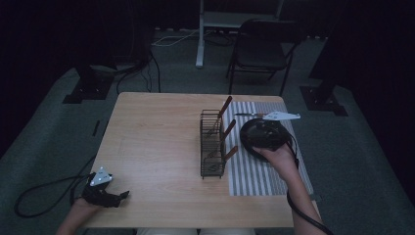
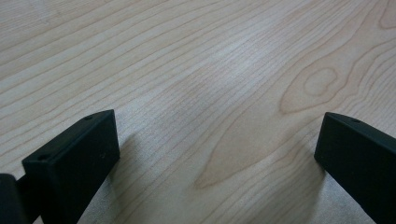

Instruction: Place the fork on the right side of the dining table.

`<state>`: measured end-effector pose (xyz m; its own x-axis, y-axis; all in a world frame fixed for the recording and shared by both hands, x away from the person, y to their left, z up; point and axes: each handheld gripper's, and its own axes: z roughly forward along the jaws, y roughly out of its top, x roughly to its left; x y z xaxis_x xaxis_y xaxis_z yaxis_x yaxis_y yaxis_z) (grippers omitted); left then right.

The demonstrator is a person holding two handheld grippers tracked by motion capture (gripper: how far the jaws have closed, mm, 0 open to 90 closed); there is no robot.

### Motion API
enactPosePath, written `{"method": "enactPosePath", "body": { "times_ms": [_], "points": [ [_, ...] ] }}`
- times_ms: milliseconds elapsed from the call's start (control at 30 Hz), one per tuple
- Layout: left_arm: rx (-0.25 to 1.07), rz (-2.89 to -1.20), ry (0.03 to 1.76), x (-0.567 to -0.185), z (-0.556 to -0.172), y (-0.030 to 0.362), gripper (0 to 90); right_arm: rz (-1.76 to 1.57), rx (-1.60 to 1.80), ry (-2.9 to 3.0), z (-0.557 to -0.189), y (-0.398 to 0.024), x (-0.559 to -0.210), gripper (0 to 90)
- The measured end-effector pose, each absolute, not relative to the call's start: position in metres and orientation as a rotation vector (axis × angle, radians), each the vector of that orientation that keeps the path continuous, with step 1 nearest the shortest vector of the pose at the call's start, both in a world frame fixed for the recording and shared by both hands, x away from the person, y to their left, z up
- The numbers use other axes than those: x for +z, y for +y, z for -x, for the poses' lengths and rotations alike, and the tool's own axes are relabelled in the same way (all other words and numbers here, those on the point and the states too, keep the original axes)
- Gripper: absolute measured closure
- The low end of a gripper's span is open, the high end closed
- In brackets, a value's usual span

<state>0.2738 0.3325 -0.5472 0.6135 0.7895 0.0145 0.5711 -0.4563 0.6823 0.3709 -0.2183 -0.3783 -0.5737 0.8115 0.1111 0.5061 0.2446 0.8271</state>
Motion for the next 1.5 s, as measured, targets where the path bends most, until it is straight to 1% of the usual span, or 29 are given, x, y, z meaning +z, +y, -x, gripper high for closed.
{"method": "enactPosePath", "body": {
  "times_ms": [133, 200, 300, 367, 600, 700, 833, 900, 933, 967, 1000, 1033, 1233, 1500],
  "points": [
    [0.439, -2.192, 1.066, -0.547, -0.274, 0.332, 0.0, -1.214, 1.261, 2.193, -0.374, -0.209, -0.379, 24.1],
    [0.439, -2.192, 1.065, -0.547, -0.274, 0.333, 0.0, -1.220, 1.263, 2.194, -0.376, -0.205, -0.379, 28.5],
    [0.439, -2.192, 1.065, -0.547, -0.274, 0.332, 0.0, -1.224, 1.246, 2.207, -0.380, -0.197, -0.379, 28.7],
    [0.439, -2.193, 1.065, -0.547, -0.274, 0.333, 0.0, -1.235, 1.243, 2.203, -0.382, -0.194, -0.379, 31.2],
    [0.439, -2.193, 1.063, -0.547, -0.274, 0.333, 0.0, -1.257, 1.248, 2.206, -0.389, -0.184, -0.378, 33.9],
    [0.438, -2.192, 1.064, -0.547, -0.274, 0.333, 0.0, -1.281, 1.243, 2.194, -0.393, -0.180, -0.377, 40.1],
    [0.437, -2.192, 1.064, -0.547, -0.274, 0.333, 0.0, -1.289, 1.241, 2.199, -0.397, -0.177, -0.378, 52.4],
    [0.438, -2.192, 1.063, -0.547, -0.274, 0.333, 0.0, -1.277, 1.233, 2.212, -0.397, -0.174, -0.378, 55.8],
    [0.437, -2.192, 1.063, -0.547, -0.274, 0.333, 0.0, -1.274, 1.229, 2.220, -0.397, -0.172, -0.378, 59.0],
    [0.437, -2.192, 1.063, -0.547, -0.274, 0.333, 0.0, -1.274, 1.229, 2.220, -0.397, -0.172, -0.378, 59.0],
    [0.437, -2.192, 1.063, -0.547, -0.274, 0.333, 0.0, -1.275, 1.242, 2.230, -0.398, -0.171, -0.378, 62.5],
    [0.437, -2.192, 1.064, -0.547, -0.274, 0.333, 0.0, -1.271, 1.249, 2.244, -0.398, -0.168, -0.377, 70.4],
    [0.439, -2.193, 1.063, -0.547, -0.274, 0.333, 0.0, -1.257, 1.314, 2.291, -0.397, -0.164, -0.372, 76.0],
    [0.439, -2.193, 1.062, -0.547, -0.274, 0.333, 0.0, -1.224, 1.306, 2.321, -0.392, -0.160, -0.369, 77.8]
  ]
}}
